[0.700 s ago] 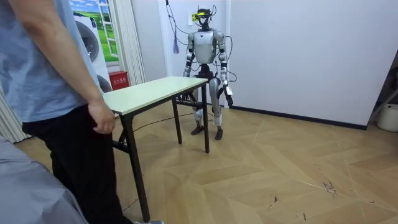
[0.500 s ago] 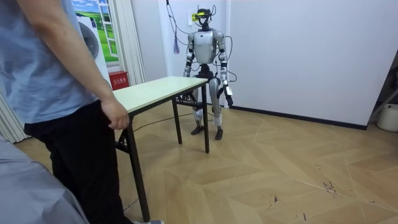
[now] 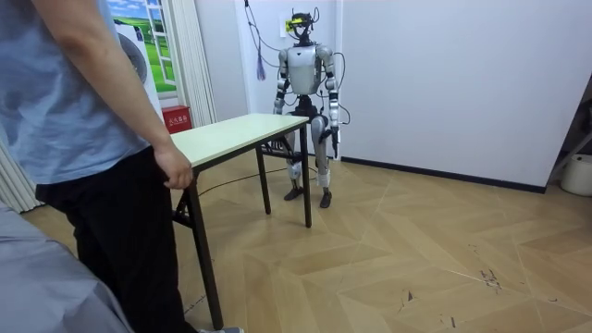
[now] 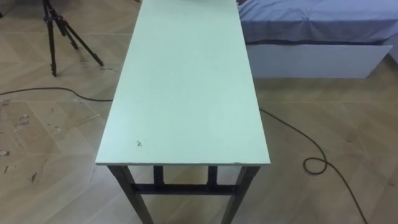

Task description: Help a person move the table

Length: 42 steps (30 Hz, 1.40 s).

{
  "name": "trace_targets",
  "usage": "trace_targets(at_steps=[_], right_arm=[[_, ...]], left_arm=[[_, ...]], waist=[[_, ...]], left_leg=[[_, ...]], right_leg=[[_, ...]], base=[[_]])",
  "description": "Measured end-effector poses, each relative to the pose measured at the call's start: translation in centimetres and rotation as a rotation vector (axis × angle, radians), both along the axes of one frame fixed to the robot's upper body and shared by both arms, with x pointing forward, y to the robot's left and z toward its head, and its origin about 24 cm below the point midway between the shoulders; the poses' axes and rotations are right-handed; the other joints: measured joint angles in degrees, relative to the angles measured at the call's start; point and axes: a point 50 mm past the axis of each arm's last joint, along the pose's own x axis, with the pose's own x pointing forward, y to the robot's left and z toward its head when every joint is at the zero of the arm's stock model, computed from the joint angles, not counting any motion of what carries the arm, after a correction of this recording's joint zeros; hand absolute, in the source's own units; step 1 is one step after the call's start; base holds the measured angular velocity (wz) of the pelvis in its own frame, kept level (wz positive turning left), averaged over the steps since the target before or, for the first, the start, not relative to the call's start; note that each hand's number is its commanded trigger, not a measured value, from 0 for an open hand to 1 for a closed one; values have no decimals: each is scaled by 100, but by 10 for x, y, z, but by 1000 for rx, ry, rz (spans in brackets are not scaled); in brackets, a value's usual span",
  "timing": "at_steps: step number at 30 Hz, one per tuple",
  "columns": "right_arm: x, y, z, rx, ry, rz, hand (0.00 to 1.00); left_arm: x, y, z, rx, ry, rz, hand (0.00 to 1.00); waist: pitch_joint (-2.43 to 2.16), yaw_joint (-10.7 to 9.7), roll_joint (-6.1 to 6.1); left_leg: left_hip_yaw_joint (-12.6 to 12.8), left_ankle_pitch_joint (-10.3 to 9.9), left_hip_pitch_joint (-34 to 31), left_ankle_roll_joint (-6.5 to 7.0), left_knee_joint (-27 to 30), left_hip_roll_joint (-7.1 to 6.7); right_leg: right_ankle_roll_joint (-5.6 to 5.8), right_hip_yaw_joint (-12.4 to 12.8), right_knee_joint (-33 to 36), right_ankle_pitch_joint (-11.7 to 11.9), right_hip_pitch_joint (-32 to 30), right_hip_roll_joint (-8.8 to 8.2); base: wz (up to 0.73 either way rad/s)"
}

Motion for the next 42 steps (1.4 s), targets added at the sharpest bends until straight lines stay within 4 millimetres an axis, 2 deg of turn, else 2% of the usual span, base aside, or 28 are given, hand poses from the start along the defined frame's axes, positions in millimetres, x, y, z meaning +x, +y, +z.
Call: trace_targets(at_steps=[4,6,8,10,11,15,20,23,25,28,34,36,40,42], right_arm=[[16,0,14,81,-169,-77,0],[18,5,21,131,-241,-104,0],[20,11,27,187,-301,-122,0],[23,20,35,267,-364,-147,0],[23,25,39,314,-385,-159,0],[28,43,49,423,-445,-130,0],[36,70,65,581,-526,-82,0],[42,78,74,646,-564,-92,0],[49,83,81,695,-611,-73,0],[55,79,84,696,-646,-79,0],[68,78,92,700,-694,-40,0],[71,79,97,709,-715,-31,0],[74,80,101,716,-726,-29,0],[75,80,101,717,-722,-25,0]], left_arm=[[18,-11,6,-179,-168,108,0],[25,-18,11,-242,-239,103,0],[28,-25,17,-312,-305,94,0],[34,-39,24,-428,-386,119,0],[35,-45,27,-474,-405,127,0],[42,-59,36,-559,-458,94,0],[58,-82,55,-709,-557,100,0],[65,-91,69,-779,-614,78,0],[72,-97,83,-838,-678,50,0],[78,-97,92,-859,-723,40,0],[87,-96,98,-873,-761,43,0],[91,-96,100,-876,-770,37,0],[97,-95,102,-893,-780,61,0],[98,-94,103,-886,-778,56,0]], waist=[[-4,-4,95],[-26,13,133],[-26,14,159],[-6,13,152],[-14,11,167],[1,-6,136],[-5,-51,113],[-3,-58,103],[-22,-68,82],[-32,-76,69],[-22,-172,72],[-10,-175,64],[48,-164,61],[51,-158,68]], left_leg=[[13,0,22,0,-5,3],[25,0,26,0,-4,2],[34,-2,26,-2,-6,2],[33,-4,25,-3,-11,2],[32,-4,26,-3,-10,3],[34,-4,25,-3,-2,4],[75,-3,9,-2,-1,3],[74,-3,10,-2,-3,0],[76,-3,11,-2,-2,1],[76,-3,16,-2,-2,0],[74,-3,19,-3,-9,0],[75,-3,22,-3,-9,1],[76,-4,22,-3,-11,1],[75,-4,22,-3,-12,2]], right_leg=[[0,20,8,0,6,3],[0,21,11,-1,6,2],[1,21,12,-1,3,3],[5,23,19,-3,0,3],[5,19,21,-4,-1,3],[5,20,49,-4,-19,-2],[6,40,86,-4,-77,-8],[4,58,79,-7,-90,-10],[-8,60,78,-28,-89,-10],[-3,60,84,-33,-86,-10],[2,60,93,-39,-86,-9],[2,65,98,-39,-85,-9],[2,89,99,-38,-89,-4],[2,89,100,-38,-88,-3]], base=[[-1],[0],[0],[0],[0],[0],[-4],[-1],[0],[0],[0],[0],[0],[0]])
